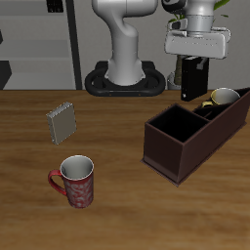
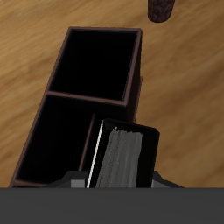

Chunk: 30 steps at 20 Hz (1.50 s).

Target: Place the white-yellow mug into the left desk caddy's left compartment and place the black book into the left desk caddy's front compartment

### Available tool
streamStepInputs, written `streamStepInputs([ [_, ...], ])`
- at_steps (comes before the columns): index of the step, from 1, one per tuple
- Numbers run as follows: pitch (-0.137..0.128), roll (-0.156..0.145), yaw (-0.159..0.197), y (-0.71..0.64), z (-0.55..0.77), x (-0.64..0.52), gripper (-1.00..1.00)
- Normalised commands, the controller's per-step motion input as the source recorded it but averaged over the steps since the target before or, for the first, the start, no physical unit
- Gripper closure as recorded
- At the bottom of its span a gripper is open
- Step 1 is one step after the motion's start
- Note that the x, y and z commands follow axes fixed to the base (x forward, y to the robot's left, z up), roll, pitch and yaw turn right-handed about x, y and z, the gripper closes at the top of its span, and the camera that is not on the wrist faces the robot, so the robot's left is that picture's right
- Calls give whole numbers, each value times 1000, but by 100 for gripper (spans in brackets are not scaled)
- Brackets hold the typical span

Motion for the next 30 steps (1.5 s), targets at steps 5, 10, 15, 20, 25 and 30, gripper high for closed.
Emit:
streamStepInputs([
  [5,30,-16,-12,22,-58,192,100],
  [10,10,15,-6,61,-88,-33,100],
  [15,3,14,0,68,-17,45,100],
  [20,2,7,7,63,-18,29,100],
  [25,6,23,1,51,8,57,100],
  [30,-6,-12,-6,-6,53,22,100],
])
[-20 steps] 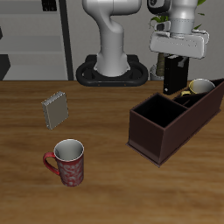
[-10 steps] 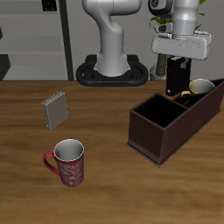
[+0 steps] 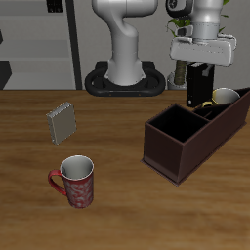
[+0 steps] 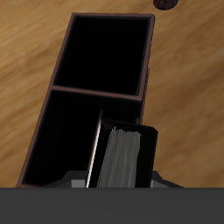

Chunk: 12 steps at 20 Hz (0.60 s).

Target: Place the white-yellow mug into the left desk caddy's left compartment and place the black book into the left desk caddy's front compartment

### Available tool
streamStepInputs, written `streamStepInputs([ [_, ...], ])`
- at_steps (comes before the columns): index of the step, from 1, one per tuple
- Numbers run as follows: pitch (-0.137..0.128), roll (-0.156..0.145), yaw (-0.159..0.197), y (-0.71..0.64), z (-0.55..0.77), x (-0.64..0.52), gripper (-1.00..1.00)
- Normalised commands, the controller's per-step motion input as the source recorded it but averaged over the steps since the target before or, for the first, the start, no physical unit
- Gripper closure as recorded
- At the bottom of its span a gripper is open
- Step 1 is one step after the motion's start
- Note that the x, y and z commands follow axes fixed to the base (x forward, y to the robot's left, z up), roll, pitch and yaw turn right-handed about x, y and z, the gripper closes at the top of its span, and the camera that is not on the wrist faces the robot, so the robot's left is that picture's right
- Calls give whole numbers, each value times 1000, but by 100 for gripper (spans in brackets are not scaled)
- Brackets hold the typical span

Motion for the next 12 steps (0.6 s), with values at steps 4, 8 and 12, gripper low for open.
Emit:
streamStepInputs([
  [4,0,-18,-2,-40,-3,95,100],
  [8,20,3,-5,22,-71,50,100],
  [12,11,20,6,88,-81,-9,100],
])
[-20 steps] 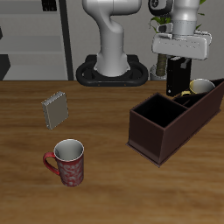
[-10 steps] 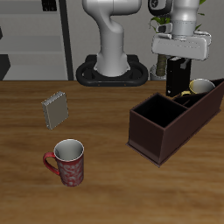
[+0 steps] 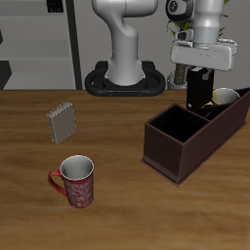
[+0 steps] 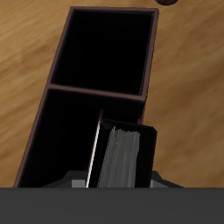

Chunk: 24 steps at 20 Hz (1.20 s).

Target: Place the white-yellow mug into the left desk caddy's left compartment and place the black book into the left desk caddy's front compartment

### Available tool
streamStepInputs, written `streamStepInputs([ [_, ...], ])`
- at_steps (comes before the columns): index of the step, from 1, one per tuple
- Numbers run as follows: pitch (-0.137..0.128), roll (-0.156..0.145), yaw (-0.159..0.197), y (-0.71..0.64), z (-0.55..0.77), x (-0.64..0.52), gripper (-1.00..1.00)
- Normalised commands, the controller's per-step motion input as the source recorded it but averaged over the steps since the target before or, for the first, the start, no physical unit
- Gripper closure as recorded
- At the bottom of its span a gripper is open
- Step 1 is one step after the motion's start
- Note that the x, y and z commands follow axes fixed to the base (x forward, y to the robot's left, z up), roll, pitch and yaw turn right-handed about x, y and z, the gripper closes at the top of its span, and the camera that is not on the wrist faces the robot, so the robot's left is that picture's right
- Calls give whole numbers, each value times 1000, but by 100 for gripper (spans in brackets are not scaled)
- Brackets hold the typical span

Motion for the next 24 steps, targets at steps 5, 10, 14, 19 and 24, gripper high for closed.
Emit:
streamStepInputs([
  [5,4,12,6,41,-69,40,100],
  [10,25,15,-3,28,-113,27,100],
  [14,7,13,2,67,-43,17,100],
  [19,6,8,6,42,-61,14,100],
  [24,5,-12,-19,-36,-22,14,100],
])
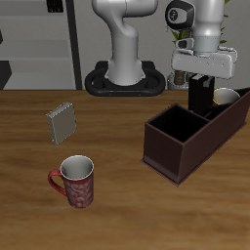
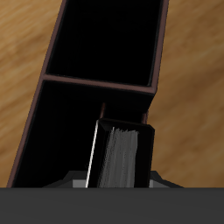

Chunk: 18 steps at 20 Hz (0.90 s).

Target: Place the white-yellow mug into the left desk caddy's left compartment and place the black book into the left desk caddy's front compartment

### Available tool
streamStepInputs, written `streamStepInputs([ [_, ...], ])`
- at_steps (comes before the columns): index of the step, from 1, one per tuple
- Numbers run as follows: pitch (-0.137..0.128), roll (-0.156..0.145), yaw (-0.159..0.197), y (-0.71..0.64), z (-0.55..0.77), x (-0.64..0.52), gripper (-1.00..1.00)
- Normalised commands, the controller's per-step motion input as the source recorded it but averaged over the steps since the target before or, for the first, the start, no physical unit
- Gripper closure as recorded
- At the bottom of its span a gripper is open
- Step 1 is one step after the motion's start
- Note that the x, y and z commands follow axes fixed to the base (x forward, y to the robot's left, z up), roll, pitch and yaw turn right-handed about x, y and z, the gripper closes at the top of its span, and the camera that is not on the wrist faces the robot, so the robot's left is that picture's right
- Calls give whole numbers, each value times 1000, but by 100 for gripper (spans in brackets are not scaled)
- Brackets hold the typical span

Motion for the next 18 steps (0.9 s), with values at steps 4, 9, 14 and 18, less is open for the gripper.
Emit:
streamStepInputs([
  [4,-14,-25,-2,-100,67,-14,100],
  [9,19,-16,-9,-49,-76,86,100],
  [14,49,9,-4,47,-203,83,100],
  [18,39,14,-1,47,-134,51,100],
])
